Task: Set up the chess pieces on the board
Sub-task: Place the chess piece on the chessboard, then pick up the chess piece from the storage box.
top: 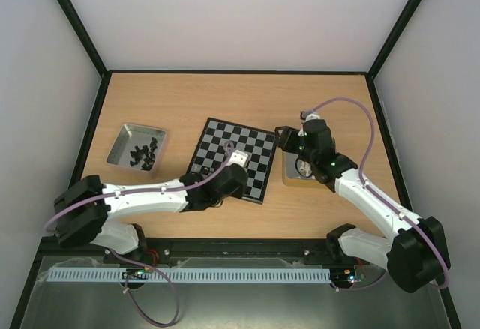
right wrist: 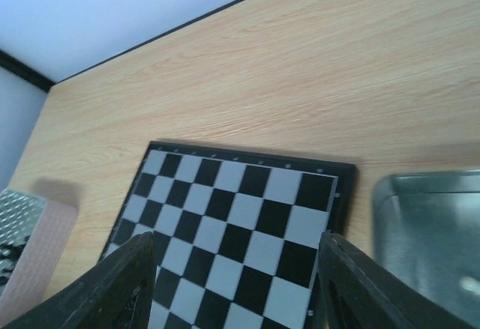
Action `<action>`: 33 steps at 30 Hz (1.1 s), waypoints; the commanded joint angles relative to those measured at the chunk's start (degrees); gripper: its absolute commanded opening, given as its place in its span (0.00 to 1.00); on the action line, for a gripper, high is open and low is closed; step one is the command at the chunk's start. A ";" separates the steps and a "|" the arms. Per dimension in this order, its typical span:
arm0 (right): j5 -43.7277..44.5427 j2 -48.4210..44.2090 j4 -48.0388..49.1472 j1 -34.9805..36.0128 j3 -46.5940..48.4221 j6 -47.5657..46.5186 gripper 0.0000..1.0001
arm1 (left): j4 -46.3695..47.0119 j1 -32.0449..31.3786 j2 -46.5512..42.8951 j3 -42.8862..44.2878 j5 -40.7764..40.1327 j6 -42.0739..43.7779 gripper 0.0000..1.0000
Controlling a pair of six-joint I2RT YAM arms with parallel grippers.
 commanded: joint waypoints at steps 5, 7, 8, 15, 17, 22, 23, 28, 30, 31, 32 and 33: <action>14.09 -0.82 -10.85 -0.83 3.30 4.20 0.60 | -3.40 6.71 -8.12 2.40 7.91 -1.36 0.48; 15.11 -0.29 -12.60 -2.06 3.60 4.36 0.61 | -3.98 9.23 -10.45 2.71 10.13 -1.36 0.50; 15.30 0.16 -13.30 -2.90 3.69 4.38 0.61 | -4.34 10.80 -11.74 2.86 11.23 -1.19 0.51; 15.34 8.21 -22.42 -7.06 6.62 -1.11 0.60 | -7.34 25.08 -18.31 5.55 19.00 3.35 0.56; 16.46 10.79 -23.87 -7.26 7.06 -1.69 0.57 | -7.84 28.12 -19.21 6.50 21.35 5.18 0.57; 16.59 17.51 -24.85 -7.78 8.51 -4.27 0.53 | -6.94 33.08 -19.27 6.63 26.83 7.20 0.58; 16.65 19.06 -25.22 -7.78 9.17 -4.97 0.52 | -6.53 33.63 -19.16 6.24 27.81 7.23 0.58; 17.37 23.75 -25.68 -7.82 9.83 -8.57 0.47 | -5.25 34.74 -19.00 4.29 30.46 7.31 0.58; 18.27 25.05 -26.00 -7.87 10.02 -9.69 0.46 | -5.23 34.88 -19.03 3.95 30.62 7.49 0.57; 18.46 25.93 -26.26 -7.86 10.33 -10.08 0.45 | -5.28 34.95 -19.04 3.99 30.76 7.54 0.57; 18.35 26.72 -26.50 -7.84 10.67 -10.43 0.43 | -5.25 35.04 -19.04 3.95 30.89 7.58 0.57; 18.25 27.43 -26.66 -7.87 11.09 -10.60 0.42 | -5.24 35.00 -19.11 3.99 30.98 7.66 0.57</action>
